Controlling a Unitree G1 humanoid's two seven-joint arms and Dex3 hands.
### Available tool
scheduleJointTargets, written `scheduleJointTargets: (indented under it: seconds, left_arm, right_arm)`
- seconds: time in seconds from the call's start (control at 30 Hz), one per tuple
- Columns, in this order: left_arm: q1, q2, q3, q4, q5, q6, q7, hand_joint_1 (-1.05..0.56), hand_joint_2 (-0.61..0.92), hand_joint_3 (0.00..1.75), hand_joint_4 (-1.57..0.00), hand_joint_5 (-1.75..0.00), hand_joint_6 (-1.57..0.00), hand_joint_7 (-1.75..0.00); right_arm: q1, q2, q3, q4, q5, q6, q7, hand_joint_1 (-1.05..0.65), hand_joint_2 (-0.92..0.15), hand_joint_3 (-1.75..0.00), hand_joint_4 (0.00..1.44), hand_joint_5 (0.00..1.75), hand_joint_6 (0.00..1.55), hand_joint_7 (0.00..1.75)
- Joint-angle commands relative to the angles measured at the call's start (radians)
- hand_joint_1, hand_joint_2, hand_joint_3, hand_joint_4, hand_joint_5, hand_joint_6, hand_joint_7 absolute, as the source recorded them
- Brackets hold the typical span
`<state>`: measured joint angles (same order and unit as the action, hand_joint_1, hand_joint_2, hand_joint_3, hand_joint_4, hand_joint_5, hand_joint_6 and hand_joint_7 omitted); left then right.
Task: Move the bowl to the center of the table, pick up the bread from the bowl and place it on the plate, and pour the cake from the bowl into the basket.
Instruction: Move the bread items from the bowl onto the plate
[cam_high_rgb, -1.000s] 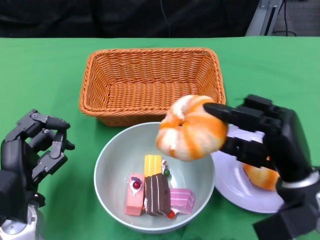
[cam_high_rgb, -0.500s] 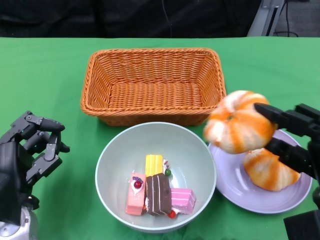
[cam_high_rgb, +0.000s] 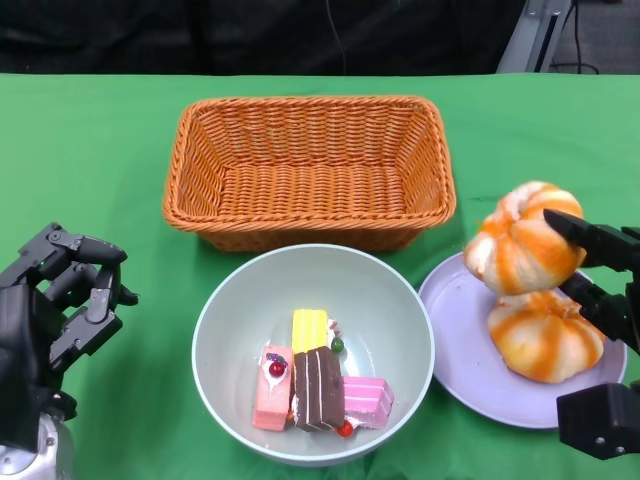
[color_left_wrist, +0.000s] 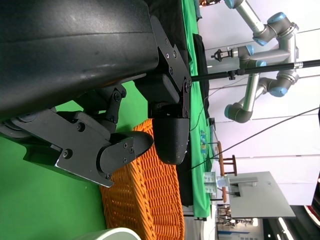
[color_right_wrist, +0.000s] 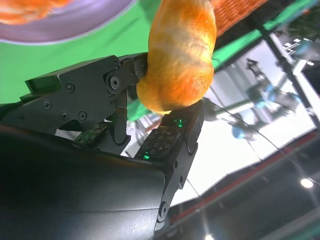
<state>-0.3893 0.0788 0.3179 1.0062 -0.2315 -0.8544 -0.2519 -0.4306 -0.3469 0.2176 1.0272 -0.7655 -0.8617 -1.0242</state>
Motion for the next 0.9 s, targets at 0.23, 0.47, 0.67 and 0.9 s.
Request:
scheduleJointTargets:
  seconds: [0.23,0.47,0.67,0.9]
  left_arm:
    - [0.004,0.018,0.002,-0.014,0.007,-0.009,0.01,-0.07,0.7,0.84,-0.75,-1.58,-0.76,-1.28]
    - [0.006,0.016,0.002,-0.016,0.005,-0.011,0.005,-0.07,0.69,0.84,-0.76,-1.58,-0.76,-1.29]
    - [0.007,0.013,-0.002,-0.015,0.012,-0.013,0.01,-0.07,0.69,0.84,-0.76,-1.58,-0.76,-1.3]
    - [0.012,0.007,-0.002,-0.03,0.003,-0.004,0.001,-0.06,0.7,0.83,-0.76,-1.58,-0.77,-1.28]
  right_arm:
    - [-0.048,0.022,0.056,0.104,0.02,0.053,-0.016,-0.1,-0.84,0.0,0.9,0.96,1.19,0.17]
    - [-0.065,0.059,0.079,0.151,0.042,0.071,-0.001,-0.07,-0.84,0.0,0.94,0.87,1.21,0.14]
    - [-0.072,0.105,0.092,0.185,0.067,0.103,0.032,-0.08,-0.82,0.0,0.94,0.8,1.21,0.12]
    - [-0.078,0.125,0.111,0.188,0.077,0.154,0.05,-0.08,-0.83,0.0,0.93,0.83,1.21,0.1]
